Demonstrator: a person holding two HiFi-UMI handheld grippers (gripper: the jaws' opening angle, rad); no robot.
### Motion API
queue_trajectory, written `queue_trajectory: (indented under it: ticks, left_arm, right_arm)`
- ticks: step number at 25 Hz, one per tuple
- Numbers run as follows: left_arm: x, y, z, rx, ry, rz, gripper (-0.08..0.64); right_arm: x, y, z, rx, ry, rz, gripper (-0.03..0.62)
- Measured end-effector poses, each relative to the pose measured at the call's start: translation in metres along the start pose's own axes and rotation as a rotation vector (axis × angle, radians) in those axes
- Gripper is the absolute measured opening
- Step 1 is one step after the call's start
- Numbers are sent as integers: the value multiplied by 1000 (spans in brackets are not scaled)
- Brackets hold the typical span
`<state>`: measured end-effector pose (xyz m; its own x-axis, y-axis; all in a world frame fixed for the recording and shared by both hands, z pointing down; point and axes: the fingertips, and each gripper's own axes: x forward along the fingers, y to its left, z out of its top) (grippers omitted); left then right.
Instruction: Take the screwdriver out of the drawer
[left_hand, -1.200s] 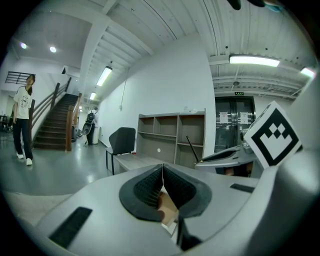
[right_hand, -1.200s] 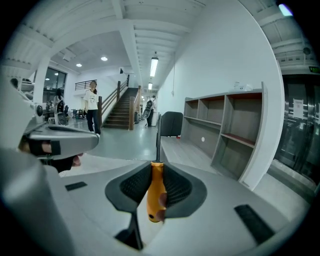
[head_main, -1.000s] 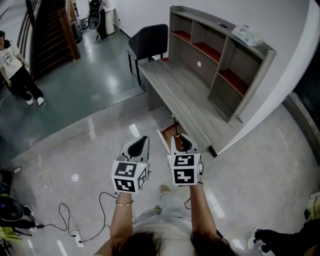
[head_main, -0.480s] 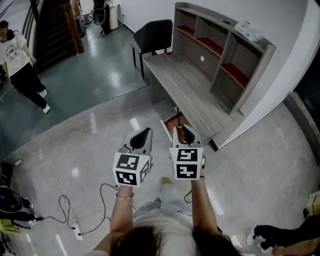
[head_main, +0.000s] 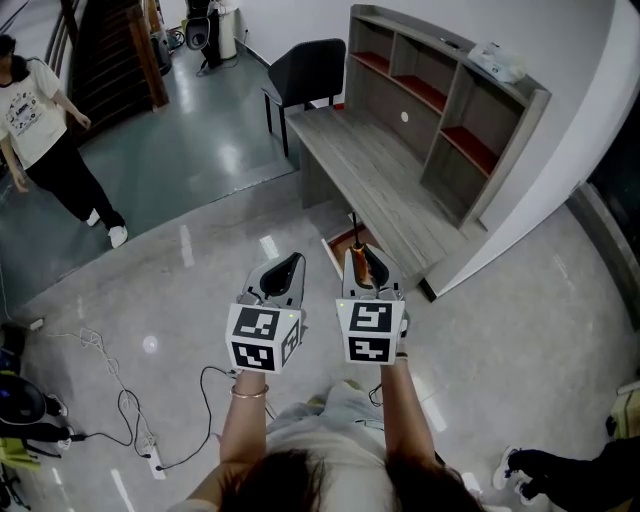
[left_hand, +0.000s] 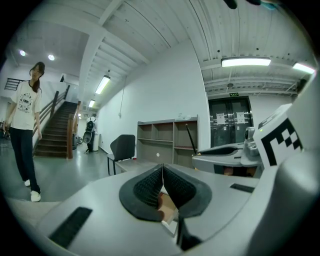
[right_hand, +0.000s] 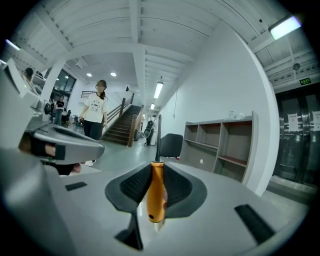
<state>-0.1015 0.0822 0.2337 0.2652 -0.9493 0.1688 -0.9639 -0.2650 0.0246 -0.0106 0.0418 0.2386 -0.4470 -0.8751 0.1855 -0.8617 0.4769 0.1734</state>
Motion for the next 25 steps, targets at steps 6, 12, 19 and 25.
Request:
queue_trajectory:
  ticks: [6, 12, 19, 25]
  left_arm:
    - [13, -1, 7, -3, -3, 15, 18]
    - [27, -11, 22, -2, -16, 31, 18]
    - [33, -26, 31, -9, -26, 56, 18]
    - [42, -41, 32, -17, -24, 77, 18]
  right_arm:
    - [8, -11, 8, -28, -27, 7, 89]
    - [10, -30, 21, -24, -61, 35, 89]
    - [3, -46, 27, -38, -90, 60, 89]
    - [-4, -66, 26, -41, -102, 72, 89]
